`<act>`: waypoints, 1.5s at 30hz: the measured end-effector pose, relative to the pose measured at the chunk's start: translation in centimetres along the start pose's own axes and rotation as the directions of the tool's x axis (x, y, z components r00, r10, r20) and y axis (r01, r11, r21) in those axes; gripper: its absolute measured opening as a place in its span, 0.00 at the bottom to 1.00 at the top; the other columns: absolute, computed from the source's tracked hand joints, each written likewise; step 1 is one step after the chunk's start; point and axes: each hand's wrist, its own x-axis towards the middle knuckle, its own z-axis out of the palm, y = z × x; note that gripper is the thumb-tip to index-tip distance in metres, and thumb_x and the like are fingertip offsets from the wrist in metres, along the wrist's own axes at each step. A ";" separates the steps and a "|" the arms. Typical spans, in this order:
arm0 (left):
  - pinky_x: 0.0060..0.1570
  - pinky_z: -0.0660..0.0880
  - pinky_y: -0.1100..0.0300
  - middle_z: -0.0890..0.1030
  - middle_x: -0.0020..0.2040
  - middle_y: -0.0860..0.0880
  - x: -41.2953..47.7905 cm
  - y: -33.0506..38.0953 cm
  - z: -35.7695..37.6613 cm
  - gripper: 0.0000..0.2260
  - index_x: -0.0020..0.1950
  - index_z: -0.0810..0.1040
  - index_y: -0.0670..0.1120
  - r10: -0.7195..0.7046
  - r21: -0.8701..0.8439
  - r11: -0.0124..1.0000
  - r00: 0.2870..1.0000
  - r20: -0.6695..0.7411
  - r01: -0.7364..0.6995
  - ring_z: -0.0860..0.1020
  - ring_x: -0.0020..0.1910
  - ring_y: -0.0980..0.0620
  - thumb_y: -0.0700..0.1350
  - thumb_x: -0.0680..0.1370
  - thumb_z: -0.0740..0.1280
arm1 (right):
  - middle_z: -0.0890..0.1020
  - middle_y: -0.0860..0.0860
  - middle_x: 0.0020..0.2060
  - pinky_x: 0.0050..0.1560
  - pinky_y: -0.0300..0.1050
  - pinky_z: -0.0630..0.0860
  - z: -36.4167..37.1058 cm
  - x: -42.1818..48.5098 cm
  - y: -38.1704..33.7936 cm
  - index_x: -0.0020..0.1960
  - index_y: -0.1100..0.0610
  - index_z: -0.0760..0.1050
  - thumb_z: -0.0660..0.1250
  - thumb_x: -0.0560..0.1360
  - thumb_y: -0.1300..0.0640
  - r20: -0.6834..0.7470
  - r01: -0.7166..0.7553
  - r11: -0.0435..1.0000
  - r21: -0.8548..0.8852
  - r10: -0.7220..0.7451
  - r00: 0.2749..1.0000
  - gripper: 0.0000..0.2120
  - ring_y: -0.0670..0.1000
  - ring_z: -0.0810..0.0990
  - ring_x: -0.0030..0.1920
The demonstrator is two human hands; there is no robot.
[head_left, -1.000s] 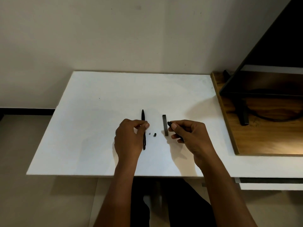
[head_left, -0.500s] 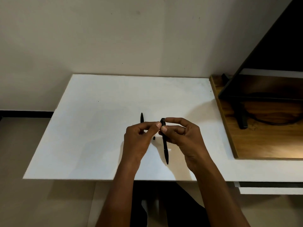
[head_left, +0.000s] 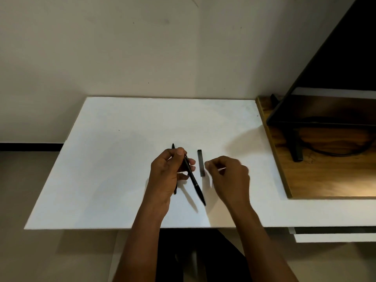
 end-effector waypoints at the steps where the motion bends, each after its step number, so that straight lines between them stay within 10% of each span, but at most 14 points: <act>1: 0.39 0.80 0.56 0.84 0.35 0.49 -0.1 0.0 0.1 0.12 0.47 0.80 0.45 -0.004 -0.018 1.000 1.000 0.019 0.005 0.84 0.36 0.49 0.51 0.81 0.64 | 0.86 0.47 0.46 0.48 0.45 0.77 0.5 -0.3 -0.1 0.51 0.53 0.84 0.69 0.78 0.48 0.011 0.027 0.998 -0.056 -0.027 1.000 0.10 0.49 0.84 0.46; 11: 0.19 0.60 0.67 0.73 0.30 0.53 -0.1 -0.4 -0.1 0.20 0.55 0.82 0.45 -0.095 -0.064 0.993 0.995 0.028 0.096 0.64 0.23 0.59 0.58 0.82 0.57 | 0.84 0.48 0.44 0.32 0.35 0.64 2.2 -0.4 -0.7 0.48 0.55 0.82 0.69 0.77 0.53 -0.077 -0.114 0.980 -0.163 0.102 0.992 0.06 0.47 0.77 0.40; 18: 0.22 0.61 0.64 0.70 0.32 0.48 0.0 -0.9 0.3 0.12 0.51 0.83 0.43 -0.110 0.099 0.988 0.993 -0.048 0.114 0.63 0.25 0.55 0.51 0.77 0.70 | 0.81 0.44 0.32 0.36 0.39 0.73 1.4 0.1 0.1 0.41 0.56 0.83 0.74 0.72 0.58 -0.042 -0.247 0.962 0.114 0.253 0.966 0.03 0.49 0.82 0.39; 22: 0.23 0.61 0.62 0.66 0.31 0.47 -0.2 -0.9 0.6 0.08 0.45 0.85 0.51 -0.087 0.129 0.987 0.994 -0.067 0.095 0.61 0.26 0.54 0.55 0.76 0.72 | 0.87 0.53 0.35 0.35 0.37 0.75 0.3 0.2 -0.4 0.42 0.56 0.86 0.79 0.70 0.55 0.228 -0.293 0.793 0.534 0.199 0.953 0.05 0.46 0.83 0.35; 28: 0.34 0.74 0.58 0.84 0.35 0.54 -0.1 -0.2 0.6 0.05 0.40 0.86 0.53 0.020 0.162 0.987 0.989 -0.147 0.004 0.78 0.36 0.55 0.49 0.75 0.73 | 0.87 0.54 0.36 0.31 0.35 0.71 -0.3 -0.2 -1.3 0.43 0.56 0.86 0.79 0.69 0.55 0.405 -0.264 0.788 0.556 0.021 0.914 0.05 0.44 0.82 0.34; 37: 0.46 0.77 0.60 0.86 0.37 0.54 -0.4 -0.6 1.1 0.05 0.42 0.86 0.52 0.084 0.419 0.904 0.996 0.034 -0.091 0.84 0.42 0.54 0.51 0.75 0.73 | 0.88 0.54 0.42 0.43 0.40 0.81 -1.1 0.4 -1.2 0.47 0.58 0.86 0.73 0.76 0.53 0.239 -0.198 0.708 0.677 0.042 0.970 0.08 0.52 0.87 0.44; 45: 0.31 0.71 0.75 0.85 0.34 0.51 -0.5 -0.6 0.7 0.04 0.39 0.85 0.50 0.091 0.466 0.873 0.987 0.136 -0.145 0.78 0.30 0.61 0.48 0.74 0.74 | 0.87 0.61 0.37 0.40 0.41 0.83 -1.7 0.5 -0.5 0.43 0.64 0.84 0.71 0.77 0.60 0.297 -0.345 0.611 0.713 0.182 0.937 0.08 0.54 0.85 0.36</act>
